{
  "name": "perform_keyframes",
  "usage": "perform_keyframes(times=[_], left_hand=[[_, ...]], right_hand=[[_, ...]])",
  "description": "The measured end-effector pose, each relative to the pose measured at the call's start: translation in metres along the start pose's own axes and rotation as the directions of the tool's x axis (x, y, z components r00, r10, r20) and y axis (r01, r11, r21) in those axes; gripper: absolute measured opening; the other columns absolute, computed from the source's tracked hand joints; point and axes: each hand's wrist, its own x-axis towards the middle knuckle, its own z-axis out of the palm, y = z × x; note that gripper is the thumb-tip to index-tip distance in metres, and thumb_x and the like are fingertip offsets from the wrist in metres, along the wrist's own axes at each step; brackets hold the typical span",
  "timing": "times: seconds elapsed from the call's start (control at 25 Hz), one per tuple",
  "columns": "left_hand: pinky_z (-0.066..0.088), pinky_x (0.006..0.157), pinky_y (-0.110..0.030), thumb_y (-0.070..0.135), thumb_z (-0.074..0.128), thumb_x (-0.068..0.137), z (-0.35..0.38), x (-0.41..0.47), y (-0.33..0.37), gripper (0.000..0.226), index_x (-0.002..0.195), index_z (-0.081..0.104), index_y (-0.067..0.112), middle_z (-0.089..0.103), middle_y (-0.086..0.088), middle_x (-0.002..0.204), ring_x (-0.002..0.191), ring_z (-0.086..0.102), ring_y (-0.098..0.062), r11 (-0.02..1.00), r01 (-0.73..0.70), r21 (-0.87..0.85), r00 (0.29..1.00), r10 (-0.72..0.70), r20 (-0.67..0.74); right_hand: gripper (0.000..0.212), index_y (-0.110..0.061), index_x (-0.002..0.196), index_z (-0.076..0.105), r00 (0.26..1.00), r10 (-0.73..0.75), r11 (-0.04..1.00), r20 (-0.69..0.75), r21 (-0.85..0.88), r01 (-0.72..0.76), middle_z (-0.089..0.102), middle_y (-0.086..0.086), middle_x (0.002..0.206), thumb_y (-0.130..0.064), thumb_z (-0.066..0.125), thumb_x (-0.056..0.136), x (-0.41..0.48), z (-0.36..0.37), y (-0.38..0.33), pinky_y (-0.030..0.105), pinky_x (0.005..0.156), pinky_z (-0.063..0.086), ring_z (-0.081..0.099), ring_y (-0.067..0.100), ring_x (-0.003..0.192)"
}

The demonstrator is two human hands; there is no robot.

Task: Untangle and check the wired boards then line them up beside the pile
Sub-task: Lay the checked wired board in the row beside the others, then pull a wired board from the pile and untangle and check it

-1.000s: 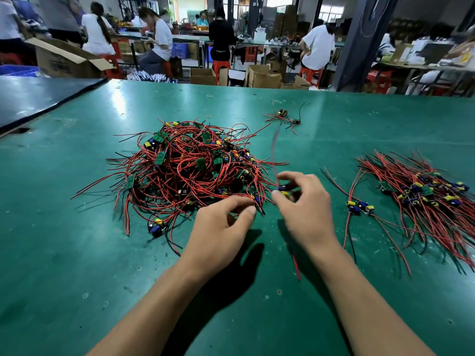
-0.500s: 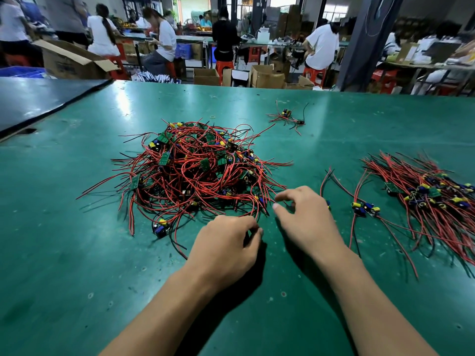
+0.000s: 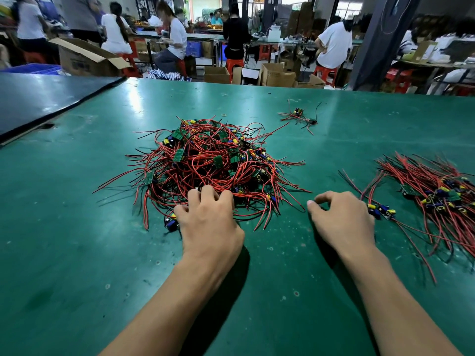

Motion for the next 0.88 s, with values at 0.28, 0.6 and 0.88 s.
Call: perform_keyframes(times=[0.28,0.6,0.88], left_hand=[[0.04,0.094,-0.044,0.019,0.051,0.082,-0.004,-0.001,-0.002,0.03,0.112,0.052,0.021,0.048,-0.002,0.116,0.11,0.041,-0.026,0.998,0.009,-0.056,0.999,-0.007,0.048],[0.05,0.079,-0.038,0.013,0.057,0.08,-0.004,-0.008,0.011,0.013,0.089,0.066,0.017,0.057,0.004,0.091,0.092,0.054,-0.02,0.844,-0.098,-0.528,0.994,0.059,-0.09],[0.042,0.068,-0.035,0.044,0.051,0.088,0.003,-0.008,0.006,0.021,0.093,0.051,0.024,0.054,0.003,0.085,0.089,0.059,-0.027,0.981,-0.059,-0.186,0.998,0.063,0.015]], right_hand=[[0.018,-0.023,0.095,0.076,0.951,-0.284,0.903,-0.122,0.299,0.308,0.07,-0.001,0.096,-0.035,0.064,0.093,-0.018,0.007,-0.026,0.038,0.086,0.051,0.064,0.023,0.089],[0.02,-0.022,0.108,0.074,0.986,-0.164,0.947,0.024,0.283,0.151,0.071,0.004,0.106,-0.028,0.064,0.092,-0.01,0.015,-0.017,0.035,0.089,0.05,0.064,0.027,0.099],[0.017,-0.024,0.106,0.072,0.998,0.023,0.949,0.06,0.312,-0.04,0.067,0.011,0.114,-0.027,0.062,0.093,-0.003,0.011,-0.01,0.036,0.091,0.05,0.062,0.031,0.104]])
